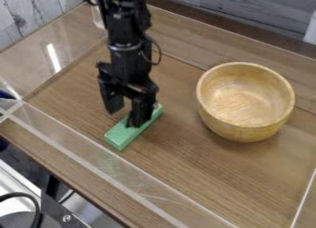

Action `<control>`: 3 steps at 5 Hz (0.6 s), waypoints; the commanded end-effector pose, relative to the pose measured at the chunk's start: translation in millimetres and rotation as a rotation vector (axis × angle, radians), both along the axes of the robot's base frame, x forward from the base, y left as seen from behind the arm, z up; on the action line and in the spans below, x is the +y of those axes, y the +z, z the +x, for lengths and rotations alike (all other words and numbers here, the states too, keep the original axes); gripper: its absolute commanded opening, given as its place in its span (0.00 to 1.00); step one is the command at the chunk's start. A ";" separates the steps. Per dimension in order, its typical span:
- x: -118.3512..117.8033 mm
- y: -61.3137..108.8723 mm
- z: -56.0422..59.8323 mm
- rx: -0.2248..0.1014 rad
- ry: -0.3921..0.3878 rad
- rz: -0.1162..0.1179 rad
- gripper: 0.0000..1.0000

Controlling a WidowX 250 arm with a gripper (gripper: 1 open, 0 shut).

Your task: Put the green block in the brown bowl

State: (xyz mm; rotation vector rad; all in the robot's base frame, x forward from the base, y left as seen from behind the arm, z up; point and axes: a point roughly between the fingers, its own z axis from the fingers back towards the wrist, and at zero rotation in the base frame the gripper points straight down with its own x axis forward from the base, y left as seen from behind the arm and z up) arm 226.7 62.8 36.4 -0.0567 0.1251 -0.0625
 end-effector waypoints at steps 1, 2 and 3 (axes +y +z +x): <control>1.0 -3.5 7.2 -0.016 -0.007 0.018 1.00; 1.2 -8.3 8.0 -0.012 -0.001 0.017 0.00; 0.5 -1.3 10.2 -0.023 0.007 0.017 0.00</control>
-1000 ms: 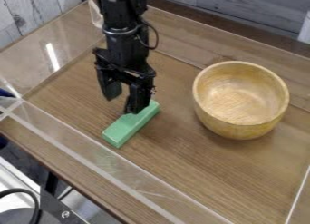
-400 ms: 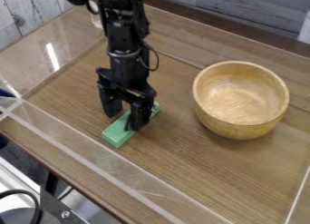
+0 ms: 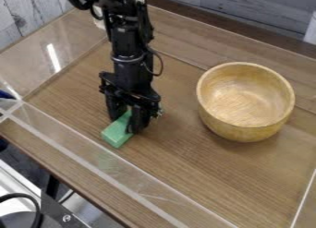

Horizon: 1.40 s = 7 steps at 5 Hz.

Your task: Put the green block in the brown bowl

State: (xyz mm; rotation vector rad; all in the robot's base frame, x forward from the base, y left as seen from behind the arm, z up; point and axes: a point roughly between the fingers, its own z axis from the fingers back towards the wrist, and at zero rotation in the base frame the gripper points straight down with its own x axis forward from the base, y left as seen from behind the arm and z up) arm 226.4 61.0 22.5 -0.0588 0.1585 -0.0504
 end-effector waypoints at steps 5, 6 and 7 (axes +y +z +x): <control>-47.5 75.4 63.9 -0.153 0.024 -0.047 0.00; -77.3 75.7 81.7 -0.155 -0.009 -0.064 0.00; -97.8 75.2 92.4 -0.158 -0.039 -0.076 0.00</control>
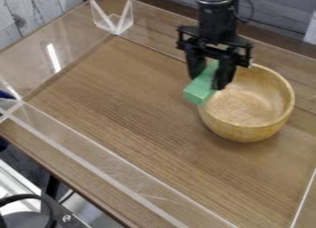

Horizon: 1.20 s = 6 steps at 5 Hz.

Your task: Put the green block in the brown bowl

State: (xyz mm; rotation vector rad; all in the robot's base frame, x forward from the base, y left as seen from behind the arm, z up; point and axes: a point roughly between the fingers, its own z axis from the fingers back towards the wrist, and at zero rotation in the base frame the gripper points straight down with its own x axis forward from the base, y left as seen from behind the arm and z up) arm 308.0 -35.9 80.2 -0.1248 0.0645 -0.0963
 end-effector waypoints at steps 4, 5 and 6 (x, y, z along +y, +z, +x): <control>-32.3 3.6 24.1 -0.062 -0.061 -0.018 0.00; -38.0 -0.8 27.7 -0.061 -0.072 -0.018 0.00; -42.9 -6.6 30.3 -0.057 -0.085 -0.017 0.00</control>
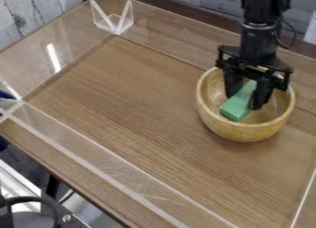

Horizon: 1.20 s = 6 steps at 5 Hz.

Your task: Put the green block in the brown bowl

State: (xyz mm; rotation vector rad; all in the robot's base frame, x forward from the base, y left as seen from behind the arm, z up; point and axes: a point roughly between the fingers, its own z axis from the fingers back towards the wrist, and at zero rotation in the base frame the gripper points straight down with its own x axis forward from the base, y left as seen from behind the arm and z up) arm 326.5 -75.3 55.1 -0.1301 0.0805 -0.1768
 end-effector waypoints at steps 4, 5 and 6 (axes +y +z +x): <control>-8.8 8.8 16.9 -0.061 -0.020 -0.009 0.00; -9.7 7.8 17.7 -0.061 -0.023 -0.008 0.00; -9.8 5.7 18.4 -0.059 -0.024 -0.007 0.00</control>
